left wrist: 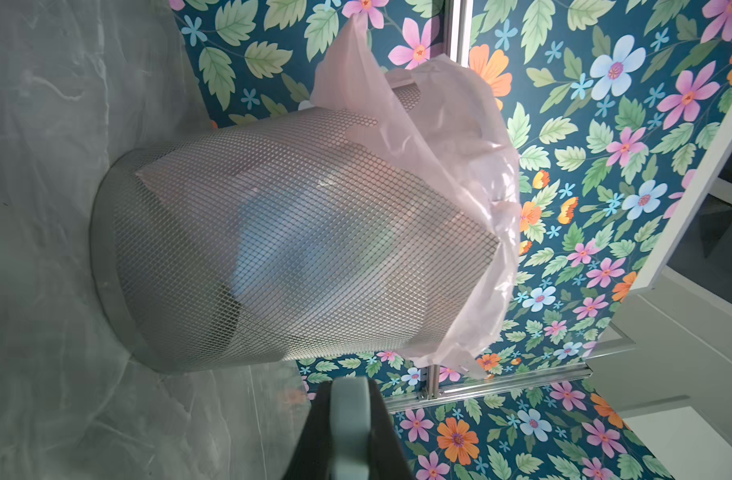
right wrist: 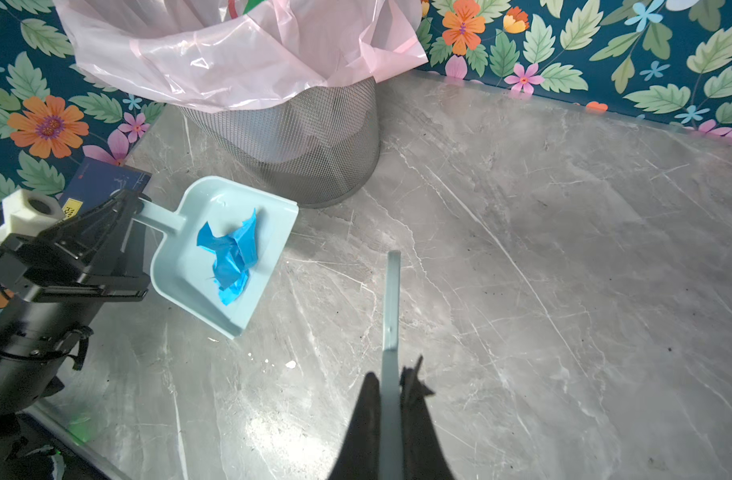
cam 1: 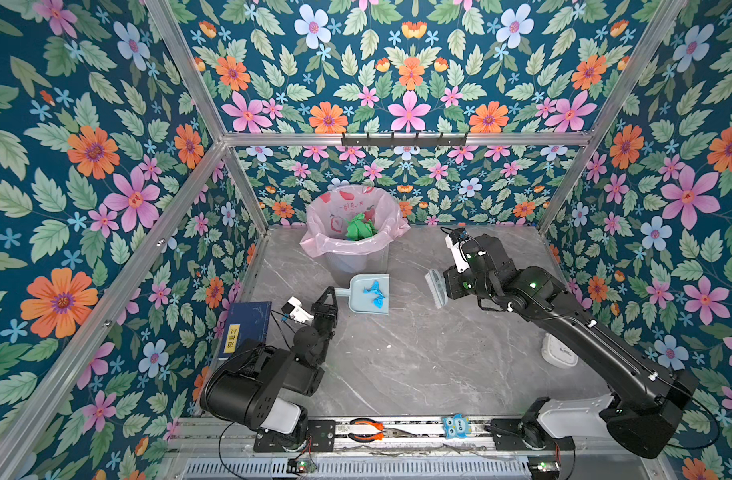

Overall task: Sweep away the paper scraps from the table
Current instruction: 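Draw the brush back with the right gripper, holding the loaded dustpan still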

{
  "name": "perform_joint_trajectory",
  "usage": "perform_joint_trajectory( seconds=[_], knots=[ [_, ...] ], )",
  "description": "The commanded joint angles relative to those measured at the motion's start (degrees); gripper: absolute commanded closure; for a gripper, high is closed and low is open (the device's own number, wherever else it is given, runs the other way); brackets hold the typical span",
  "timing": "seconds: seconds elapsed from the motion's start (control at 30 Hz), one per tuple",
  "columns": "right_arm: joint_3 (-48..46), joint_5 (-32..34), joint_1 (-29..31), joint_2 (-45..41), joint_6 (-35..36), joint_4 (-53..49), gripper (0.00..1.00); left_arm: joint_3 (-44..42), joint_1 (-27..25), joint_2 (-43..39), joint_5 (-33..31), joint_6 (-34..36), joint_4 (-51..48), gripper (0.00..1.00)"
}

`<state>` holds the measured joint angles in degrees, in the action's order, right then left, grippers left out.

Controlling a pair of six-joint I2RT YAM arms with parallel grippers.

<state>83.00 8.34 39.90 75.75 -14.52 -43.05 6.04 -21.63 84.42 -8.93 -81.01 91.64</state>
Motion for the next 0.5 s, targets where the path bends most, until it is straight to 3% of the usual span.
perform_joint_trajectory(
  seconds=[0.0,0.47],
  knots=[
    [-0.15,0.29,-0.07,0.02,-0.16,-0.19,1.0,0.27,0.09,-0.35,0.34,0.41,-1.11,1.0],
    [-0.22,0.01,-0.13,-0.32,-0.37,-0.12,1.0,-1.05,0.18,-0.04,-0.15,-0.02,-0.4,1.0]
  ],
)
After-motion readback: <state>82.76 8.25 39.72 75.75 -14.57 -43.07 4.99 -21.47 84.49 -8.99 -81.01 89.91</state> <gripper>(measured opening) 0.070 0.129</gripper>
